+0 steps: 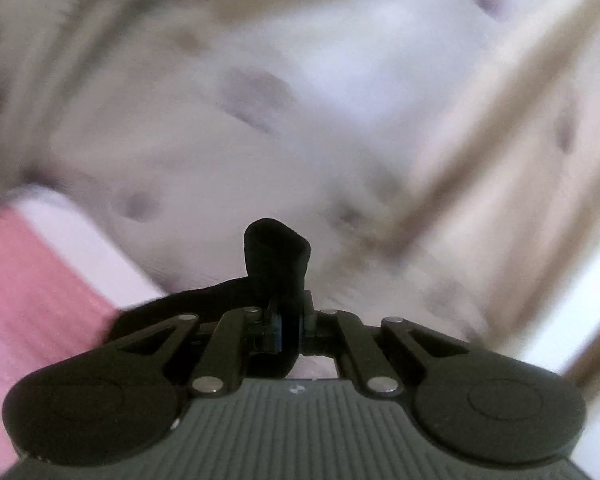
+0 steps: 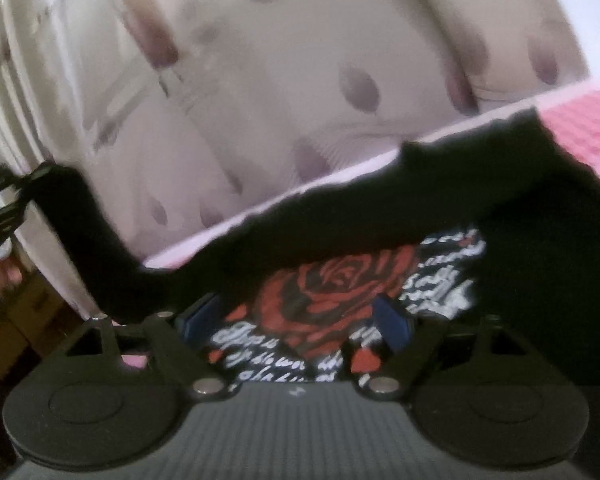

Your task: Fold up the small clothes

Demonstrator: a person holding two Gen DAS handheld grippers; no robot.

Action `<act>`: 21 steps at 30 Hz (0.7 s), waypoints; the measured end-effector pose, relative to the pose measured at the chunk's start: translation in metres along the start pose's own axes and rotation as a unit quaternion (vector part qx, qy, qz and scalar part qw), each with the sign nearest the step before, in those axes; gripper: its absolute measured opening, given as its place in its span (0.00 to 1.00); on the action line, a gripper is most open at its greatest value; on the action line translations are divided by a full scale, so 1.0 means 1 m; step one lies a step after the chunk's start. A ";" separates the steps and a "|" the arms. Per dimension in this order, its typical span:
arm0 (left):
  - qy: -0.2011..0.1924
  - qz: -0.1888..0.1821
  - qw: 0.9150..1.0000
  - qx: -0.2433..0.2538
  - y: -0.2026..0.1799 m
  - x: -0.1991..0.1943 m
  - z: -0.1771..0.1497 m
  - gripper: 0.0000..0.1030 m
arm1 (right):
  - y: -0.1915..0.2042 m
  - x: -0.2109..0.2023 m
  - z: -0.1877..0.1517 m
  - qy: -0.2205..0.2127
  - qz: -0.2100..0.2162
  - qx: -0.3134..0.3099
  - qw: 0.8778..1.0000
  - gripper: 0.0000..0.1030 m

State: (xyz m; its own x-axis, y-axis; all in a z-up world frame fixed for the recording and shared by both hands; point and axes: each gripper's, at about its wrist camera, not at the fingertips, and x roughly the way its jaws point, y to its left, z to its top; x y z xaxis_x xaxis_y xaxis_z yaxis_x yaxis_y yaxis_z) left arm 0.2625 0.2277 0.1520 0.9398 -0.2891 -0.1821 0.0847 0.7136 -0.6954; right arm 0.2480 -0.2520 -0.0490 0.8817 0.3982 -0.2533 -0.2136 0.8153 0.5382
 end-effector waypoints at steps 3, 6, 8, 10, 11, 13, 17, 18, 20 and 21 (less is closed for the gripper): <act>0.046 -0.042 0.998 0.014 -0.066 0.042 -0.035 0.05 | -0.006 -0.020 0.002 0.007 0.009 -0.004 1.000 0.82; 0.092 -0.069 0.993 0.024 -0.122 0.086 -0.078 0.05 | -0.017 -0.041 0.004 0.015 0.027 0.004 1.000 0.82; 0.120 -0.082 0.988 0.043 -0.158 0.114 -0.114 0.05 | -0.028 -0.055 0.007 0.016 0.042 0.017 0.999 0.82; 0.156 -0.092 0.982 0.059 -0.188 0.145 -0.154 0.05 | -0.040 -0.068 0.008 0.009 0.051 0.028 0.998 0.82; 0.169 -0.093 0.979 0.065 -0.199 0.158 -0.173 0.05 | -0.045 -0.074 0.008 0.006 0.052 0.032 0.998 0.82; 0.198 -0.090 0.972 0.084 -0.219 0.186 -0.214 0.05 | -0.055 -0.083 0.008 0.001 0.053 0.037 0.998 0.82; 0.228 -0.085 0.962 0.122 -0.231 0.233 -0.278 0.06 | -0.077 -0.102 0.008 -0.015 0.053 0.055 0.997 0.82; 0.230 -0.088 0.960 0.130 -0.229 0.236 -0.290 0.09 | -0.081 -0.106 0.008 -0.019 0.054 0.060 0.997 0.82; 0.241 -0.094 0.956 0.140 -0.226 0.247 -0.312 0.25 | -0.092 -0.112 0.009 -0.025 0.054 0.071 0.996 0.82; 0.246 -0.095 0.955 0.137 -0.221 0.251 -0.313 0.51 | -0.096 -0.115 0.009 -0.027 0.053 0.076 0.995 0.82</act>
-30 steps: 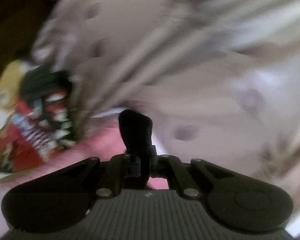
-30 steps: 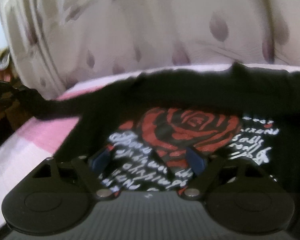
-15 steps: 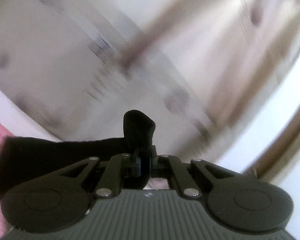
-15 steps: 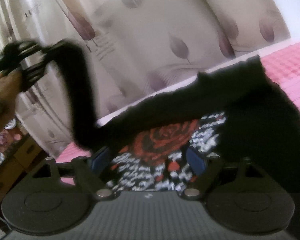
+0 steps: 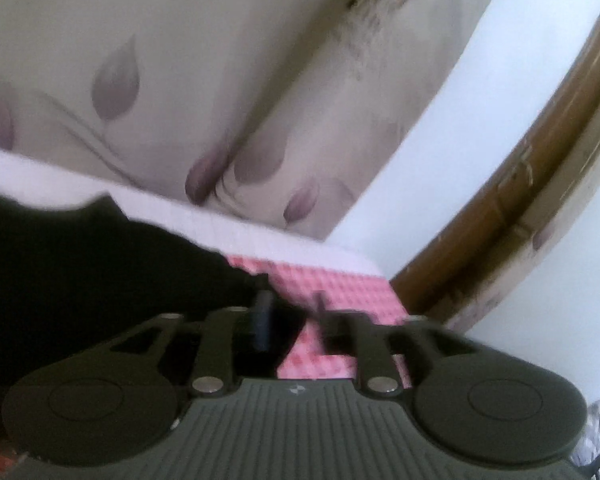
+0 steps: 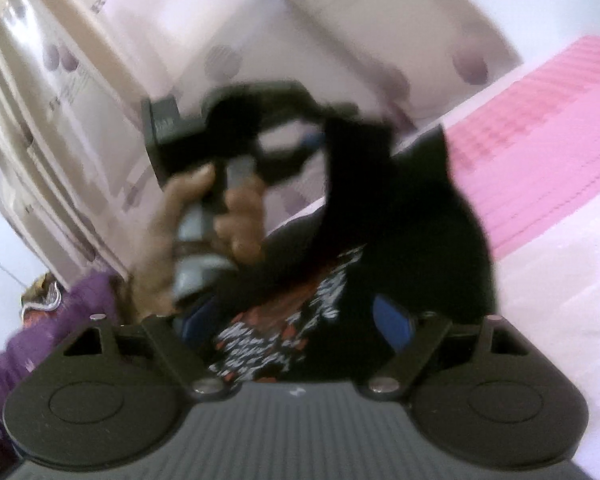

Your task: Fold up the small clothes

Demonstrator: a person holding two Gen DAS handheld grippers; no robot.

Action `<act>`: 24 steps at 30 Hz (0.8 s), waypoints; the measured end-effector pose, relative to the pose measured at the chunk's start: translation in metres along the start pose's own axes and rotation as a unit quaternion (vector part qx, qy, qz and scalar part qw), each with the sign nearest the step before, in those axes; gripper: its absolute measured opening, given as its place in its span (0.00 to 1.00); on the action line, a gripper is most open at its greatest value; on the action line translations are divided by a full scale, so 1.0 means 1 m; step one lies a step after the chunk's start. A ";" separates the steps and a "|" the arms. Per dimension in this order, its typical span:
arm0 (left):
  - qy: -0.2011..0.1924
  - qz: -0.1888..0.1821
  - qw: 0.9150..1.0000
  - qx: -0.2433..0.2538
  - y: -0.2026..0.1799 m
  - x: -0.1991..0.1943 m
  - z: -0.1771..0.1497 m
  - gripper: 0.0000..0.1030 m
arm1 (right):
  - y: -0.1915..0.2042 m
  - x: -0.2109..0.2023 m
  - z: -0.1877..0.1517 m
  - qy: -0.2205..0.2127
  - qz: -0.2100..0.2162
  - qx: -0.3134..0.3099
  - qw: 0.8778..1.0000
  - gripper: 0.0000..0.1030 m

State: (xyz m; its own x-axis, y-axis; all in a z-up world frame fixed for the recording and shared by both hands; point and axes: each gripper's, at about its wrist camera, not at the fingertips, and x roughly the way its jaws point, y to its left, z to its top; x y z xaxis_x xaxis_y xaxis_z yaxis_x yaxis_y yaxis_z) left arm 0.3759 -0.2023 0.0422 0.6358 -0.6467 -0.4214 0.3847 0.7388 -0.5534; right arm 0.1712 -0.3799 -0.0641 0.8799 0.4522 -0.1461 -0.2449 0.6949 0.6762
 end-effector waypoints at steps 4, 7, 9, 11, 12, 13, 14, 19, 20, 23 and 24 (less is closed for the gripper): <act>-0.075 -0.009 0.997 -0.023 0.022 -0.031 -0.009 0.99 | -0.013 -0.009 0.010 -0.013 -0.005 0.010 1.000 0.82; -0.112 -0.002 0.993 -0.024 0.033 -0.075 -0.005 1.00 | -0.017 -0.012 0.026 -0.031 -0.013 -0.005 0.999 0.82; -0.134 0.037 0.990 0.004 0.047 -0.104 -0.011 1.00 | -0.020 -0.008 0.039 -0.046 -0.026 -0.018 0.998 0.82; -0.139 0.110 0.983 0.047 0.060 -0.122 -0.019 1.00 | -0.022 0.002 0.056 -0.054 -0.046 -0.042 0.997 0.82; -0.138 0.143 0.978 0.061 0.070 -0.129 -0.025 1.00 | -0.024 0.009 0.064 -0.053 -0.056 -0.055 0.995 0.82; -0.134 0.166 0.974 0.075 0.083 -0.135 -0.030 1.00 | -0.024 0.020 0.073 -0.049 -0.068 -0.075 0.994 0.82; -0.124 0.191 0.970 0.086 0.098 -0.140 -0.035 1.00 | -0.025 0.031 0.079 -0.047 -0.081 -0.092 0.991 0.82; -0.125 0.226 0.966 -0.003 0.164 -0.165 -0.041 0.99 | -0.040 0.099 0.114 -0.009 -0.140 -0.135 0.981 0.66; -0.131 0.232 0.963 -0.022 0.176 -0.169 -0.042 0.99 | -0.043 0.112 0.119 -0.001 -0.145 -0.139 0.980 0.66; -0.132 0.248 0.958 -0.057 0.201 -0.169 -0.039 0.99 | -0.049 0.145 0.121 0.034 -0.156 -0.167 0.973 0.52; -0.138 0.243 0.958 -0.068 0.207 -0.175 -0.040 0.99 | -0.050 0.155 0.119 0.053 -0.159 -0.173 0.971 0.33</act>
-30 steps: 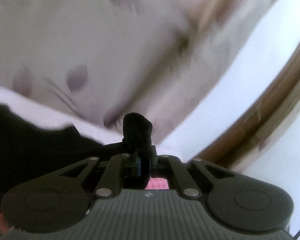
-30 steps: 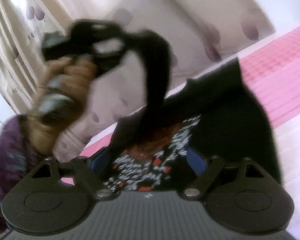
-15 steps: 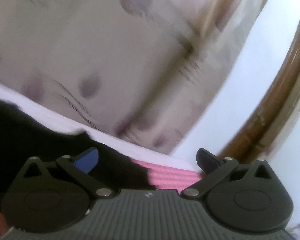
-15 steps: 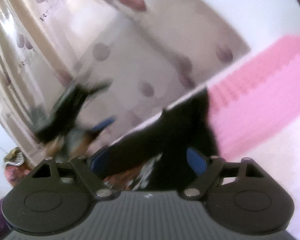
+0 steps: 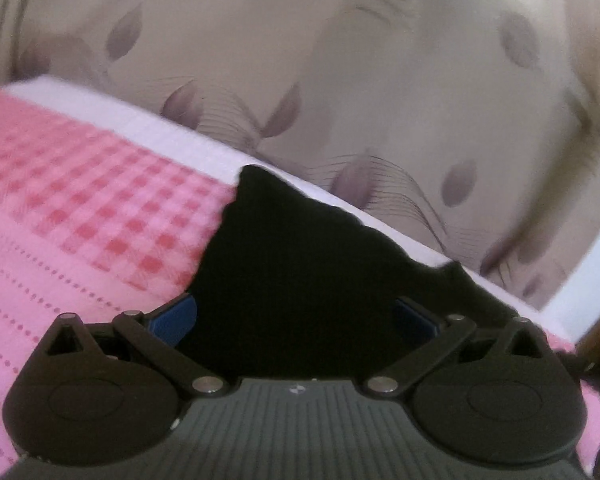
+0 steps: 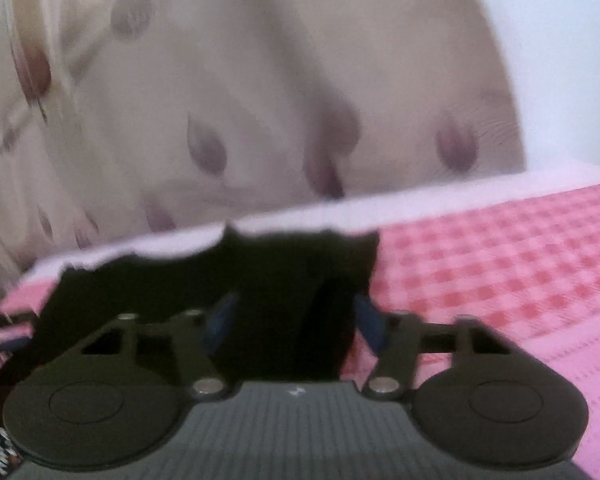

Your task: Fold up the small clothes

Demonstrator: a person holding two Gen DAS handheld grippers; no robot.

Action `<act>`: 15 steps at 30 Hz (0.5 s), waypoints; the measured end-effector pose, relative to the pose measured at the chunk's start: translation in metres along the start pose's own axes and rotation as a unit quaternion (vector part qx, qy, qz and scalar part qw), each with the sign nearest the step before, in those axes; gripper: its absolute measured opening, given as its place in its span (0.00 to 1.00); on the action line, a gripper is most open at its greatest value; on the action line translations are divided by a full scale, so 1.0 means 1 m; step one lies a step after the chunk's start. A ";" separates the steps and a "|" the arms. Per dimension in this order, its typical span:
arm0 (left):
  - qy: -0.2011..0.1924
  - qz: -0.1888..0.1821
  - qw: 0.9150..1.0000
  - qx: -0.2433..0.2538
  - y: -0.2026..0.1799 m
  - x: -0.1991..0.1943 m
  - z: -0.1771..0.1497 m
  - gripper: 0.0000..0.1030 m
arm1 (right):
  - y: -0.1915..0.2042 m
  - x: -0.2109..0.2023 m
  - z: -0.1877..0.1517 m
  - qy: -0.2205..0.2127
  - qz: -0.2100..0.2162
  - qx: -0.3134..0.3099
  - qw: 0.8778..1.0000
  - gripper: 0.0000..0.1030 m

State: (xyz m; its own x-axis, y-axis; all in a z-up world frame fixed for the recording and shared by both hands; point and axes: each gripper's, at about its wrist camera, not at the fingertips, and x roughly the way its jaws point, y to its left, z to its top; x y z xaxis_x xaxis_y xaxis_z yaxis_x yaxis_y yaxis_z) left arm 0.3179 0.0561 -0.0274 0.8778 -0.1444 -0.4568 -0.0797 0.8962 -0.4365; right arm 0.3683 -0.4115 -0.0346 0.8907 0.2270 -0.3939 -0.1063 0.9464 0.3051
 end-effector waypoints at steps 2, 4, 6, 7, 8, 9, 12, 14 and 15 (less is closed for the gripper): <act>-0.005 0.008 1.000 -0.001 0.006 -0.001 0.005 1.00 | 0.005 0.017 -0.001 0.029 -0.015 -0.018 0.999 0.19; -0.002 0.041 0.999 -0.014 0.009 0.005 0.005 0.98 | 0.012 0.016 0.001 0.014 -0.011 -0.026 1.000 0.13; -0.024 0.069 0.997 -0.035 0.015 0.001 0.005 0.96 | 0.019 0.011 0.006 -0.014 -0.006 -0.025 1.000 0.12; -0.034 0.082 0.995 -0.049 0.018 -0.002 0.006 0.96 | 0.022 0.007 0.010 -0.031 -0.002 -0.024 0.999 0.12; -0.039 0.084 0.994 -0.054 0.020 -0.003 0.005 0.96 | 0.024 0.003 0.014 -0.051 0.000 -0.022 0.998 0.12; -0.043 0.088 0.994 -0.057 0.021 -0.004 0.005 0.96 | 0.024 0.001 0.017 -0.067 -0.002 -0.020 0.998 0.12; -0.054 0.098 0.991 -0.068 0.023 -0.007 0.005 0.97 | 0.012 0.013 0.019 -0.068 -0.022 -0.006 0.997 0.12; -0.057 0.096 0.991 -0.074 0.024 -0.008 0.005 0.97 | -0.005 0.034 0.010 -0.026 -0.050 0.007 0.998 0.12; -0.058 0.096 0.991 -0.075 0.023 -0.010 0.003 0.98 | -0.016 0.041 0.006 -0.001 -0.044 0.031 0.999 0.12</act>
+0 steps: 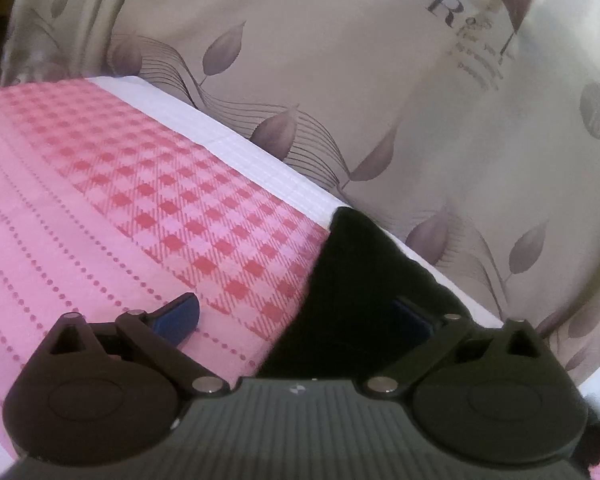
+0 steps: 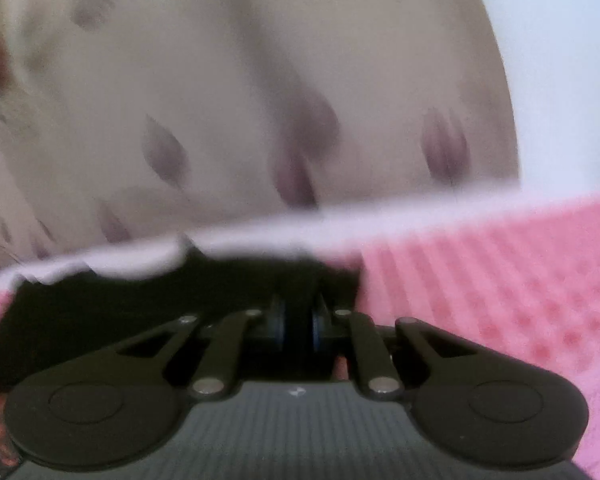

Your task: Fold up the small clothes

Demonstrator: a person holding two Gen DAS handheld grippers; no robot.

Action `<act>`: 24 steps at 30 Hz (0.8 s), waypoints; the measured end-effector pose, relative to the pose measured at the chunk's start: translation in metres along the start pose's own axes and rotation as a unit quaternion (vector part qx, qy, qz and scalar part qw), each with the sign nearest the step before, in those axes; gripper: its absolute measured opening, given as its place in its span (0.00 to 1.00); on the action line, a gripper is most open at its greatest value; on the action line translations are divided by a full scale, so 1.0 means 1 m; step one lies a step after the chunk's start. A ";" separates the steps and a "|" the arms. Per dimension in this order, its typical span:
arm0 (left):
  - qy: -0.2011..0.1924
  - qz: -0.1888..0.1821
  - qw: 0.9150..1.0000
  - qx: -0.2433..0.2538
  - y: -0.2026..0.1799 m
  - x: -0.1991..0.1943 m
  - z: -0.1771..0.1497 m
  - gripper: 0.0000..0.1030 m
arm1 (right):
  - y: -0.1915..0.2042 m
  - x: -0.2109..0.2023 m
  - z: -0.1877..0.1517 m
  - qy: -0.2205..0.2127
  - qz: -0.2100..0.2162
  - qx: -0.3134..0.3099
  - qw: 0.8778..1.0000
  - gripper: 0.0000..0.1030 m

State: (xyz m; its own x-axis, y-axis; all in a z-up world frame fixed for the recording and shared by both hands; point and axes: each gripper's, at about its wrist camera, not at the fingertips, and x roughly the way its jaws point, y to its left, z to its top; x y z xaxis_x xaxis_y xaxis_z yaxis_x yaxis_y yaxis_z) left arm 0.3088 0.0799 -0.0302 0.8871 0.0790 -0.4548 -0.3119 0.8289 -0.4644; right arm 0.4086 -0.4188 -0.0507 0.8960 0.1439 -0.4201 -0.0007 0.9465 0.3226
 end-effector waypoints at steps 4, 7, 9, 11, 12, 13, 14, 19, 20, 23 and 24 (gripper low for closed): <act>0.004 -0.012 1.000 -0.003 0.002 -0.003 0.000 1.00 | -0.035 -0.045 -0.003 -0.034 0.050 0.133 0.989 0.37; 0.044 -0.059 0.997 -0.001 0.008 -0.011 0.005 0.98 | -0.045 -0.109 -0.025 -0.016 0.108 0.154 0.982 0.37; 0.078 -0.096 0.992 0.001 0.013 -0.032 0.003 0.98 | -0.043 -0.160 -0.051 0.012 0.131 0.119 0.984 0.37; 0.093 -0.133 0.986 0.023 0.017 -0.062 -0.003 0.98 | -0.034 -0.212 -0.084 0.046 0.136 0.071 0.987 0.38; 0.099 -0.141 0.984 0.046 0.017 -0.077 -0.008 0.99 | -0.030 -0.237 -0.104 0.064 0.133 0.055 0.988 0.38; 0.105 -0.150 0.981 0.072 0.018 -0.097 -0.013 0.99 | -0.027 -0.256 -0.121 0.075 0.129 0.049 0.988 0.38; 0.107 -0.160 0.977 0.092 0.019 -0.114 -0.018 0.99 | -0.024 -0.273 -0.137 0.082 0.125 0.050 0.988 0.38; 0.095 -0.186 0.961 0.182 0.030 -0.186 -0.041 1.00 | 0.001 -0.328 -0.194 0.062 0.087 0.041 0.993 0.49; 0.091 -0.185 0.960 0.189 0.034 -0.197 -0.045 1.00 | 0.004 -0.329 -0.201 0.057 0.076 0.041 0.995 0.49; 0.088 -0.182 0.958 0.202 0.050 -0.220 -0.056 1.00 | 0.009 -0.329 -0.216 0.028 0.078 0.053 0.995 0.49; 0.091 -0.173 0.959 0.203 0.057 -0.224 -0.058 1.00 | 0.010 -0.328 -0.219 0.022 0.077 0.054 0.995 0.48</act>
State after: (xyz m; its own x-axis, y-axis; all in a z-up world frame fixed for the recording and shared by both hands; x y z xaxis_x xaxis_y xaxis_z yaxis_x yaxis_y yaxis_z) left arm 0.0722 0.0767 0.0013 0.8282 -0.3069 -0.4690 0.1817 0.9386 -0.2933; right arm 0.0174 -0.3931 -0.0948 0.8686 0.2991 -0.3950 -0.0862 0.8763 0.4740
